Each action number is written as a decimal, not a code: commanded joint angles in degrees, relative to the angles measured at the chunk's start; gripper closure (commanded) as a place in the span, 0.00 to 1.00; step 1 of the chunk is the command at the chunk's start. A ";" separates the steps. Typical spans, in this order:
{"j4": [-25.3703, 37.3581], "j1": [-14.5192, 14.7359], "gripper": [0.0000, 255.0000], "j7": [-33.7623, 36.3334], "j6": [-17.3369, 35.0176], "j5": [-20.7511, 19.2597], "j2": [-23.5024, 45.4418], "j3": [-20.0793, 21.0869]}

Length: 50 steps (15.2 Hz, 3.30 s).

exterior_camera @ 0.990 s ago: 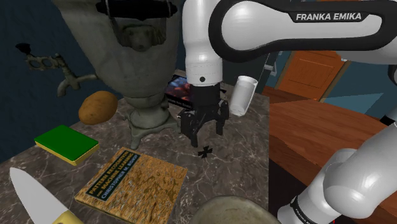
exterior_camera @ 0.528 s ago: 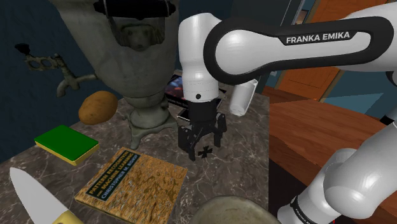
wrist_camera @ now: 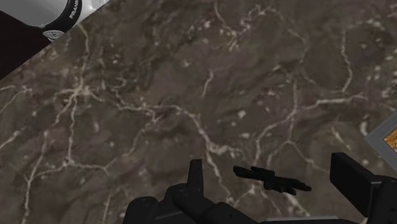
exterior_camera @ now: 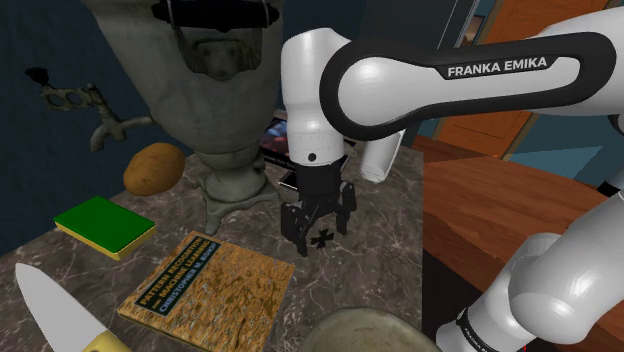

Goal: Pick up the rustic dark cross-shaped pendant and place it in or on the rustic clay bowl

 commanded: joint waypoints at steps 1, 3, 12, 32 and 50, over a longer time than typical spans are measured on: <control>-0.05 0.03 1.00 0.00 -0.04 0.00 0.04 0.04; -0.03 0.03 1.00 0.02 -0.05 0.01 0.04 0.04; 1.26 -0.02 1.00 0.16 -1.54 0.02 -0.18 -0.12; 17.55 -0.47 1.00 3.11 -16.65 -0.41 0.86 -0.91; 21.80 2.83 1.00 12.29 -22.20 4.82 -3.09 2.76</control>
